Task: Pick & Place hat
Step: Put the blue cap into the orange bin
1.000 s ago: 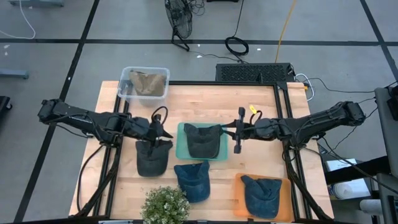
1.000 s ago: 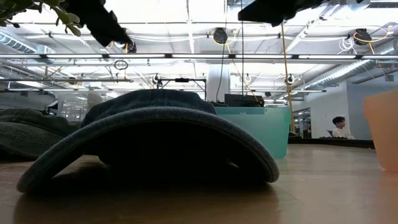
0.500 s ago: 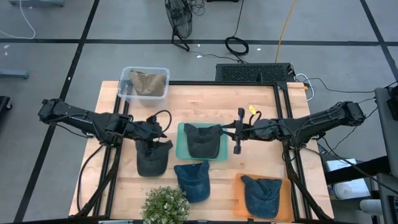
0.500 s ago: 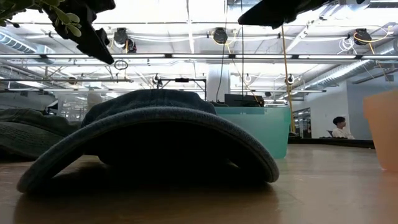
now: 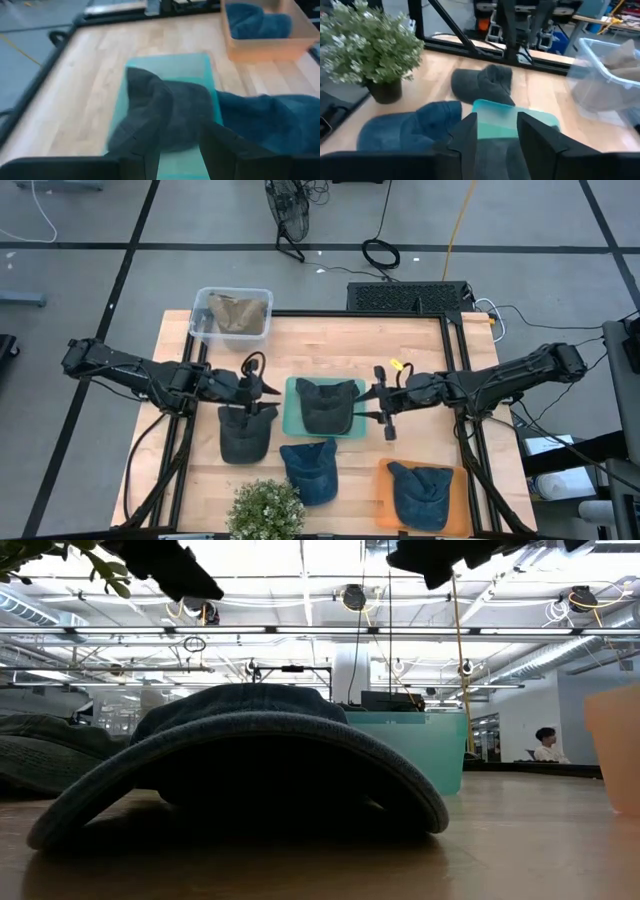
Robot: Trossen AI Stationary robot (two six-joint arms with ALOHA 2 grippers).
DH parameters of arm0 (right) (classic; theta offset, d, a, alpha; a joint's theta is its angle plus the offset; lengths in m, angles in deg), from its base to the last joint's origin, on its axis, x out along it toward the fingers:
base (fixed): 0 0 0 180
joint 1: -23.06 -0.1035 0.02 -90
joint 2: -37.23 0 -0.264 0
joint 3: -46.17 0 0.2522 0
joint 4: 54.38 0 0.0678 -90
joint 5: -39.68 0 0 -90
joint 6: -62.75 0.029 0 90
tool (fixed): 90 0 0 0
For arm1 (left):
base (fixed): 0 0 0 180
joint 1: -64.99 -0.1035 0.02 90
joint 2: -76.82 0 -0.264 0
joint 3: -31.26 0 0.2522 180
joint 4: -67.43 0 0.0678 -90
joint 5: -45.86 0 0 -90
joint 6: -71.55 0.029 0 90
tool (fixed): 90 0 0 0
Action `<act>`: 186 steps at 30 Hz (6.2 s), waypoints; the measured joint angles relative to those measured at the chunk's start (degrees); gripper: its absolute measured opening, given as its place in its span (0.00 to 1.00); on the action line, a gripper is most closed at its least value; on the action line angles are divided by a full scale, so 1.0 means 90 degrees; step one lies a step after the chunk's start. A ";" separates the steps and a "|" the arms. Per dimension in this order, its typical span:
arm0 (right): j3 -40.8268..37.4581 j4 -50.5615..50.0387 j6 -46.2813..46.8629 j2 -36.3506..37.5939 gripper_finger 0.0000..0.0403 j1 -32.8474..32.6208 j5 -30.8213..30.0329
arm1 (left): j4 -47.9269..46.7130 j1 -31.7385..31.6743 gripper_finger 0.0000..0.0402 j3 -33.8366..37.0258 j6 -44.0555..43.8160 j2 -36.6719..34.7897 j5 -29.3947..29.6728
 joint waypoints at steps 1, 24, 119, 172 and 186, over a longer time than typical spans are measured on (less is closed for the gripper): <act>0.0000 0.0050 0.0038 -0.0027 0.33 0.0000 0.0020 | 0.0063 -0.0001 0.33 0.0000 0.0036 0.0000 0.0082; 0.1899 0.0520 0.0367 -0.2734 0.32 -0.0246 0.0150 | 0.0970 -0.0149 0.33 -0.0121 -0.0184 -0.0568 0.1556; 0.1877 0.1514 0.2005 -0.4857 0.35 -0.1613 -0.0653 | 0.2286 0.1169 0.33 -0.0119 -0.0559 -0.0639 0.1096; 0.1880 -0.2142 0.3723 -0.1525 0.01 -0.3406 -0.0137 | 0.2236 0.1169 0.33 -0.0117 -0.0389 -0.0641 0.1120; 0.1880 -0.3616 0.6853 -0.0630 0.01 -0.5555 -0.2053 | 0.2235 0.1167 0.33 -0.0117 -0.0392 -0.0639 0.1439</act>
